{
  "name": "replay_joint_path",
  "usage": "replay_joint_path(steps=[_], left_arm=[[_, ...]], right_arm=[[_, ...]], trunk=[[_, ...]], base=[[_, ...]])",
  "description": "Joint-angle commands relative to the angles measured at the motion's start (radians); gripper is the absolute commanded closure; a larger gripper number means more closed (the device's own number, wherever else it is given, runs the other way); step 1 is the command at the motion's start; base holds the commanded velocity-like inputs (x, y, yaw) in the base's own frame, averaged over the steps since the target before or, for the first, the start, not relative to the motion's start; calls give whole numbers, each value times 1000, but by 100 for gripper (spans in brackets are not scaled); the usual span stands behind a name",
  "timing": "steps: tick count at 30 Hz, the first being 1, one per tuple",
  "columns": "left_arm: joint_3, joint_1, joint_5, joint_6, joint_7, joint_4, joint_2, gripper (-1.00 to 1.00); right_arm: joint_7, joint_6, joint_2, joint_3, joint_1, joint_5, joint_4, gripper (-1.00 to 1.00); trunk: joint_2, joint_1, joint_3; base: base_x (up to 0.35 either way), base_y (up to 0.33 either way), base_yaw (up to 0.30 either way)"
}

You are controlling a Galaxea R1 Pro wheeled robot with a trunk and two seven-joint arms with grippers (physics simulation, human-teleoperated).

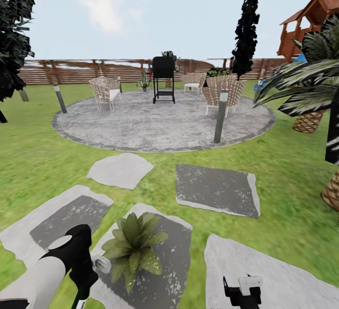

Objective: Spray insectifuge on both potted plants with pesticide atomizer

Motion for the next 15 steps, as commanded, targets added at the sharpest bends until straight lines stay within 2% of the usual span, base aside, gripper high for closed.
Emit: replay_joint_path(steps=[1, 9, 13, 15], left_arm=[[-1, 0, -7, 10, -9, -2, 0, 100], [-1, 0, -7, 8, -9, -2, -2, 100], [0, 0, -7, 8, -9, -4, -1, 100], [-1, 0, -5, 10, -9, -55, -12, 100]], right_arm=[[-6, -3, 0, -4, -1, 11, 2, -100], [-6, -3, 1, -4, -1, 11, 2, -100], [-6, -3, 1, -4, -1, 11, 2, -100], [-6, -3, 0, -5, -1, 11, 2, -100]], trunk=[[0, 0, -1], [0, 0, -1], [0, 0, -1], [0, 0, -1]], base=[[15, 34, -294], [2, 5, -298], [0, 0, -24], [0, 0, -2]])
